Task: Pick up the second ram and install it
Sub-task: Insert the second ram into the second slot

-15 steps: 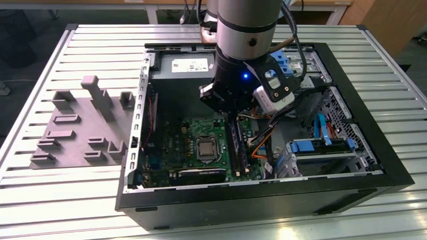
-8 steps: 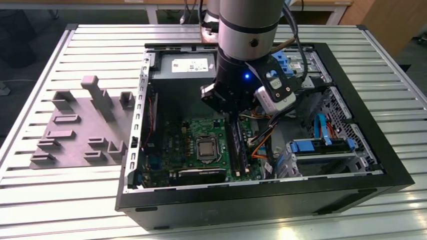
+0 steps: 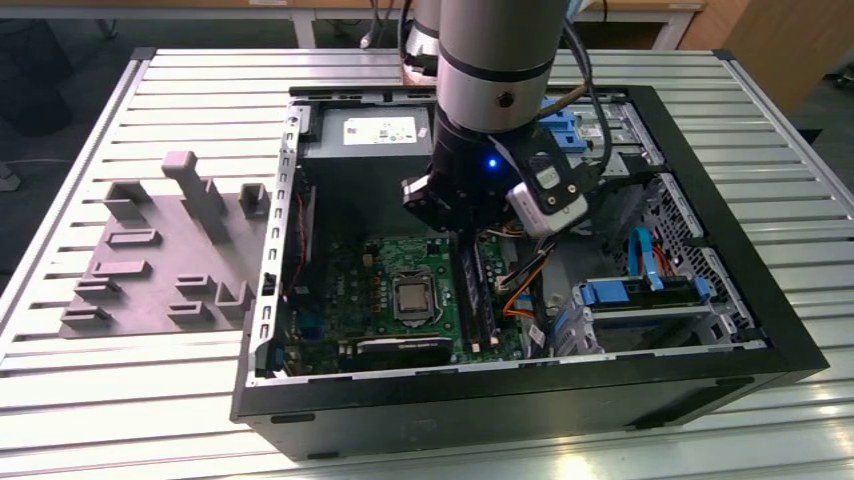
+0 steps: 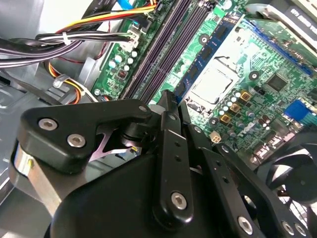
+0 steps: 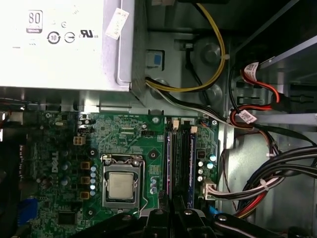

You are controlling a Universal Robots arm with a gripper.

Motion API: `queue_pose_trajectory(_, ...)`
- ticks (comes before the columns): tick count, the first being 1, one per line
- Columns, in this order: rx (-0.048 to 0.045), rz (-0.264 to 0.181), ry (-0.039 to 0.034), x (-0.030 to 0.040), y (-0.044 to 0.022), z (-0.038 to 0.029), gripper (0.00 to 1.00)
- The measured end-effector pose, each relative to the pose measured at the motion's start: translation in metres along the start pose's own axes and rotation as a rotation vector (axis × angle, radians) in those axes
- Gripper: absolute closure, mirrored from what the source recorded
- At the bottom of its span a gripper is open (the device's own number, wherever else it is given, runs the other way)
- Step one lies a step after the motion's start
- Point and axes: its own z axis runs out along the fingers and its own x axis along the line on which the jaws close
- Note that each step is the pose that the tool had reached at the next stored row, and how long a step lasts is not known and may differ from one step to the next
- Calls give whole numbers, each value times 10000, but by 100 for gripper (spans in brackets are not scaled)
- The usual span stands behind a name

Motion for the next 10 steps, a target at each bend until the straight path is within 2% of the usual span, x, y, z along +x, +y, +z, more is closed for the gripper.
queue_pose_trajectory(7, 0, 10, 1, 0, -6, 128, 86)
queue_pose_trajectory(10, 0, 22, 0, -30, -9, 182, 86)
